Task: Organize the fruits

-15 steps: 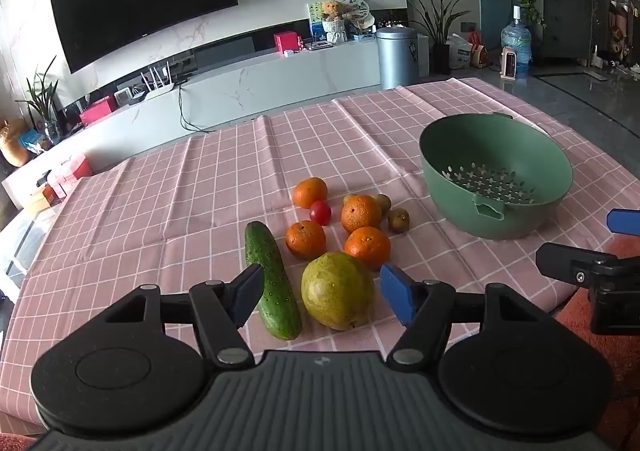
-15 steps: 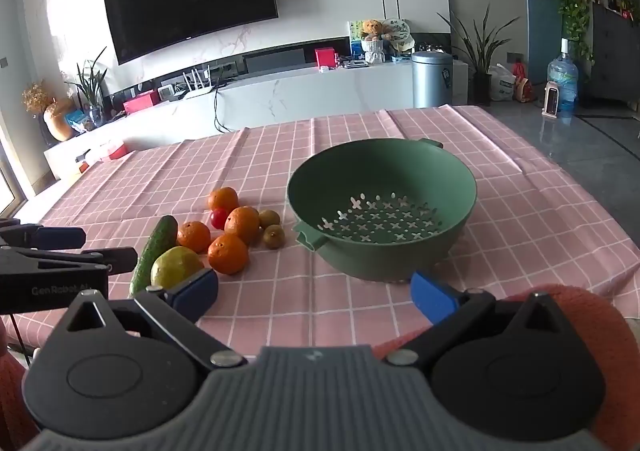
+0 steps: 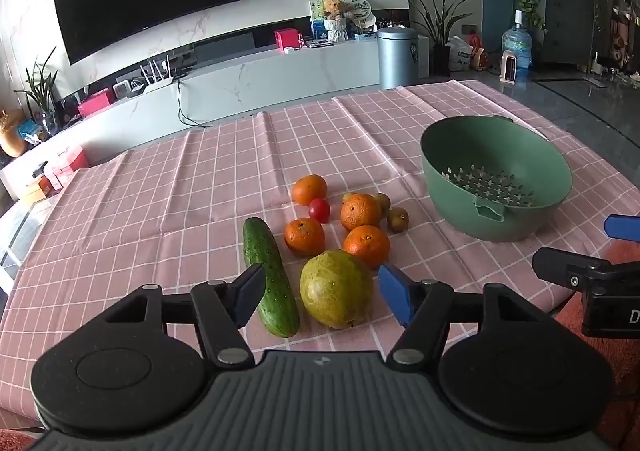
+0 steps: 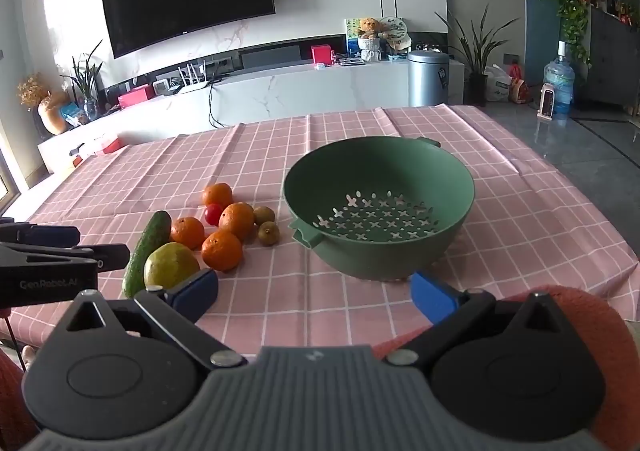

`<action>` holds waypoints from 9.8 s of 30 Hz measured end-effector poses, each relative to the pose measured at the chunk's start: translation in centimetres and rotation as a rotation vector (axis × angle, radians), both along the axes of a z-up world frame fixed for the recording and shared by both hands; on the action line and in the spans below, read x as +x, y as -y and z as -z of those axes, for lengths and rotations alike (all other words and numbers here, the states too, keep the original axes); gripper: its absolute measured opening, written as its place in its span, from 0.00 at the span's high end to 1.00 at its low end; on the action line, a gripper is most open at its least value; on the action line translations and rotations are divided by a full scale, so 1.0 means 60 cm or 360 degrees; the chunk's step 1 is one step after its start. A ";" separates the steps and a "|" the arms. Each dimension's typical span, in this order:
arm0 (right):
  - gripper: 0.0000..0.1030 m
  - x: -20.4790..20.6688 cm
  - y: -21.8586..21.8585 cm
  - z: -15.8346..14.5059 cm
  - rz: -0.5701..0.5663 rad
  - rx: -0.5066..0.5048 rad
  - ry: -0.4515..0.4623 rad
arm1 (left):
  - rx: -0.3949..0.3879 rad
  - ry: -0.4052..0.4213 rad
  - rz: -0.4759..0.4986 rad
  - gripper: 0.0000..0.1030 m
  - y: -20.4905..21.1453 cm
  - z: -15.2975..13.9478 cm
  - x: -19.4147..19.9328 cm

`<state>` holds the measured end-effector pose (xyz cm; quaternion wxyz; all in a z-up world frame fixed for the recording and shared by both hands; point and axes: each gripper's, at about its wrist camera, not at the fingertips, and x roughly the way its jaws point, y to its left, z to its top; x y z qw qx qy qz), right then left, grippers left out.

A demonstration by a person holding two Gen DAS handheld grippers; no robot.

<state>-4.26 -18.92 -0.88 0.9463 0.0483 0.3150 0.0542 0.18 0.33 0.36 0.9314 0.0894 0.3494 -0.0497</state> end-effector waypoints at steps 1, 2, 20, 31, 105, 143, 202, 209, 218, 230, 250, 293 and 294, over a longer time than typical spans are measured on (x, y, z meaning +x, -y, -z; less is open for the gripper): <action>0.04 -0.003 0.001 -0.004 0.0002 -0.0003 0.0000 | -0.0001 0.0002 0.0002 0.26 -0.001 0.003 0.000; 0.04 -0.003 0.001 -0.004 0.0003 -0.0005 -0.0001 | -0.0004 0.0005 0.0003 0.26 -0.002 0.005 0.001; 0.04 -0.002 0.000 -0.003 0.0005 -0.0026 -0.0012 | 0.0001 0.0002 -0.0003 0.26 -0.006 0.005 0.001; 0.04 -0.002 0.000 -0.003 0.0006 -0.0030 -0.0013 | 0.0003 0.0000 0.0000 0.26 -0.006 0.006 -0.001; 0.36 0.140 -0.173 0.040 -0.0357 0.0161 -0.0301 | -0.0270 -0.0332 -0.0204 0.49 -0.116 0.033 0.126; 0.41 0.201 -0.204 0.108 -0.0442 0.0257 -0.0495 | -0.0416 -0.0604 -0.0203 0.56 -0.145 0.122 0.211; 0.41 0.190 0.099 -0.061 -0.0151 -0.0019 -0.0164 | -0.0313 -0.0110 0.0354 0.59 0.163 -0.096 0.227; 0.41 0.254 0.103 -0.018 -0.0225 -0.0111 -0.0295 | -0.0264 -0.0199 0.0381 0.59 0.192 -0.053 0.260; 0.41 0.318 0.091 0.044 -0.0338 -0.0270 -0.0445 | -0.0175 -0.0352 0.0412 0.59 0.202 0.002 0.299; 0.41 0.351 0.079 0.079 -0.0400 -0.0341 -0.0565 | -0.0145 -0.0402 0.0431 0.59 0.211 0.030 0.332; 0.24 0.324 0.073 0.040 -0.0304 -0.0344 -0.0470 | -0.0151 -0.0279 0.0411 0.48 0.187 -0.015 0.299; 0.33 0.082 -0.116 0.011 -0.0107 0.0032 0.0006 | -0.0285 -0.0142 0.0149 0.44 -0.095 -0.001 0.103; 0.33 0.084 -0.120 0.014 -0.0117 0.0025 -0.0004 | -0.0304 -0.0154 0.0132 0.44 -0.101 0.004 0.104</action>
